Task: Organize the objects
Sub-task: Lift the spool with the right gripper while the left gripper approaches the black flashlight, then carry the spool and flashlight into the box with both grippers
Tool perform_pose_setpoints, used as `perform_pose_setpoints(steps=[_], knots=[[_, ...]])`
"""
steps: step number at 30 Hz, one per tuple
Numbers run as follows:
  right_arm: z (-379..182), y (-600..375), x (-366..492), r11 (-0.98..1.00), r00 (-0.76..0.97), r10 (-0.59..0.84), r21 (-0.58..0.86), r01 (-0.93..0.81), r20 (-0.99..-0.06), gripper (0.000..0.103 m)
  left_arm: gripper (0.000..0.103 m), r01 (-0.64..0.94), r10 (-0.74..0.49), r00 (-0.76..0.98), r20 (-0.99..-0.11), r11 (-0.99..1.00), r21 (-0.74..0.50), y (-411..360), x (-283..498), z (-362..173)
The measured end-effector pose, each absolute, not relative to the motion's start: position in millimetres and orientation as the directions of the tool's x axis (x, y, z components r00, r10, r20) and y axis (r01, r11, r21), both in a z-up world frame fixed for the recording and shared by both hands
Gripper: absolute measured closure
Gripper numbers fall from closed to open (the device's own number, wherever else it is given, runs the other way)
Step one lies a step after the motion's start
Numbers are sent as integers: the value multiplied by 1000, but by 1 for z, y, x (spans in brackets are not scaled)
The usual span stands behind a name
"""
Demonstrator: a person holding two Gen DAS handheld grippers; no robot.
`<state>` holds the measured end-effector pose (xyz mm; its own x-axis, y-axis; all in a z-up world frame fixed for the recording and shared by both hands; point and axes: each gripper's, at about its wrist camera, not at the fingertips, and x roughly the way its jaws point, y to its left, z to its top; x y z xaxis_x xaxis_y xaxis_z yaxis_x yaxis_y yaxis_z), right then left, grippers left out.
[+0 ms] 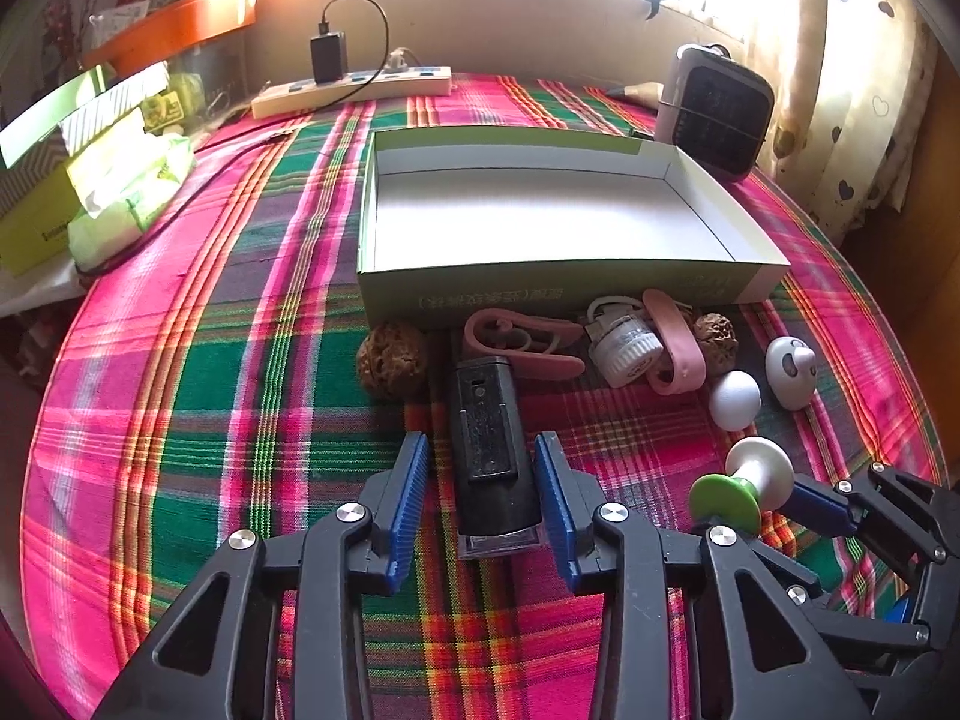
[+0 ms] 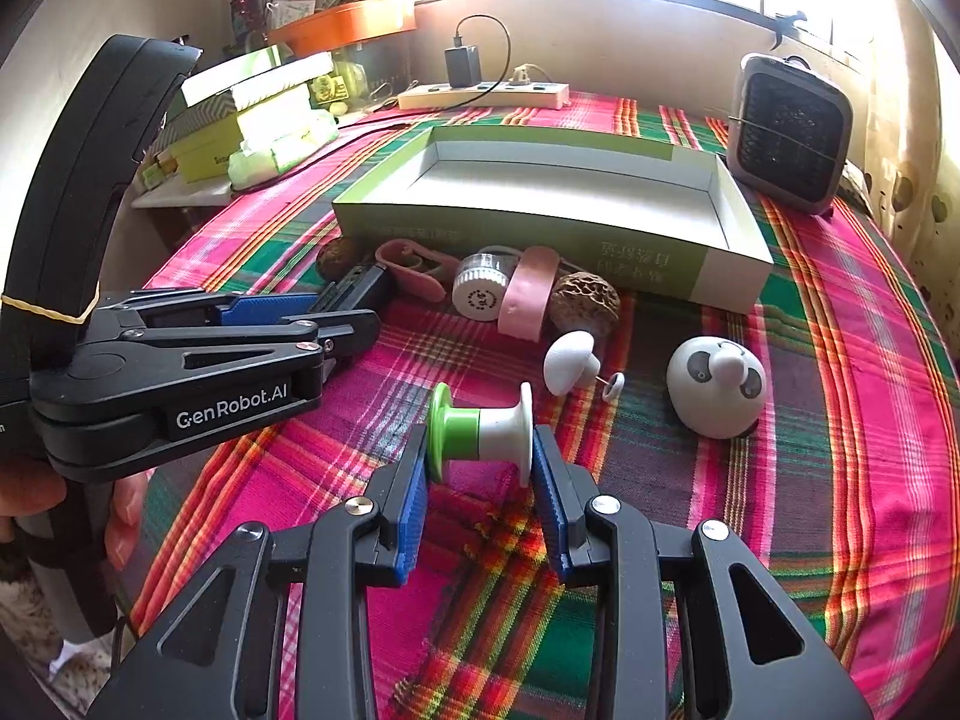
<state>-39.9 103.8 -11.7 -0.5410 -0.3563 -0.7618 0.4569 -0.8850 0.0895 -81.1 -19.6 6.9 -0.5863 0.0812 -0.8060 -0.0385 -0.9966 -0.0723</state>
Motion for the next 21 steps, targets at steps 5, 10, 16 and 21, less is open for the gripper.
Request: perform_pose_setpoints(steps=[5,10,16,21], knots=[[-12,104,-40,-886,-540,-356,92,455,-762,69,77,-28,61,-588,-806,-998,-56,-21,-82,7],[-12,104,-40,-886,-540,-356,92,455,-762,69,78,-28,56,-588,-807,-998,-49,-22,-81,7],[-11,107,-40,-889,-543,-354,94,448,-761,69,78,-25,55,-586,-809,-998,-50,-21,-81,7],[-8,109,-41,-890,-548,-357,97,446,-756,69,78,-30,60,-586,-808,-998,-53,-19,-78,8]])
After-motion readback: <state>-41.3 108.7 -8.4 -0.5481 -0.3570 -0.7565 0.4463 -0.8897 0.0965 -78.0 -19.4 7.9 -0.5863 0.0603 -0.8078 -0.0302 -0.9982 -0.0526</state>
